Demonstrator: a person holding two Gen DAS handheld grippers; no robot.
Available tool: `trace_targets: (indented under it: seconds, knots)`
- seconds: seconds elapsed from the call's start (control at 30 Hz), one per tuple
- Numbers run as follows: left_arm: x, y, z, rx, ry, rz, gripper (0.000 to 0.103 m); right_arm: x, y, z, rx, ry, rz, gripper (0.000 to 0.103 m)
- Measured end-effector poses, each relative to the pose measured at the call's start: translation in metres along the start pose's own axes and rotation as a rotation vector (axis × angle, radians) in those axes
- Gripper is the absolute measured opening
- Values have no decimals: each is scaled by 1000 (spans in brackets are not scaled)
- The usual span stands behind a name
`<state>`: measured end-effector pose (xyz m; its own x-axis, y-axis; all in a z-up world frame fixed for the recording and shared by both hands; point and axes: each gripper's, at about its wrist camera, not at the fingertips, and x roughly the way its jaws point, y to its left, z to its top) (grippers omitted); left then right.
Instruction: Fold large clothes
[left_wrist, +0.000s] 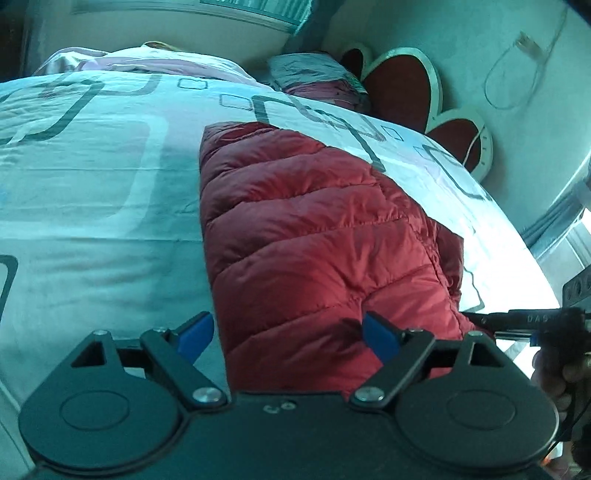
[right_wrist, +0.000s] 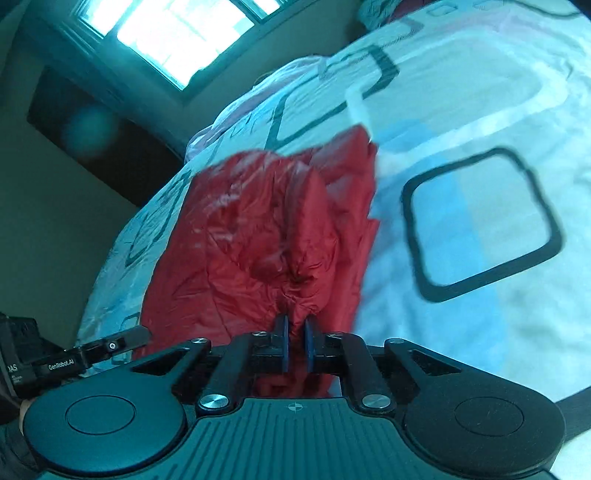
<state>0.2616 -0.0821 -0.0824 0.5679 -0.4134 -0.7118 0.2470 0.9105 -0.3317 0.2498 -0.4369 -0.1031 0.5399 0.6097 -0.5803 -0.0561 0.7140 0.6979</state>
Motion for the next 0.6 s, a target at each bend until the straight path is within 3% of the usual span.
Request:
trace_targets:
  seconds: [0.13,0.17,0.2,0.23,0.27,0.33,0.4,0.53,0.6]
  knots:
    - [-3,-1,3,-11,-8,5,98,-10,-1,8,-29,3,-2,10]
    - [-4,0,4,-26,-17,2,103,-16,-6,11,-8,-20,-3,21]
    - [-5,1,5,-40,-25,-7,103,-22,-11,15,24,-49,-19,67]
    - [-3,3,6,-55,-21,-23,103,-28,-17,16,42,-82,-26,88]
    - [0,6,8,-76,-13,-38,103,-30,-23,19,53,-103,1,95]
    - [8,12,11,-123,4,-68,103,-20,-39,26,142,-60,62,93]
    - [16,19,13,-177,13,-99,103,-8,-53,32,198,-31,100,83]
    - [32,35,17,-292,31,-154,102,10,-72,36,311,17,152,83]
    - [41,39,18,-316,57,-140,99,15,-73,38,318,24,171,82]
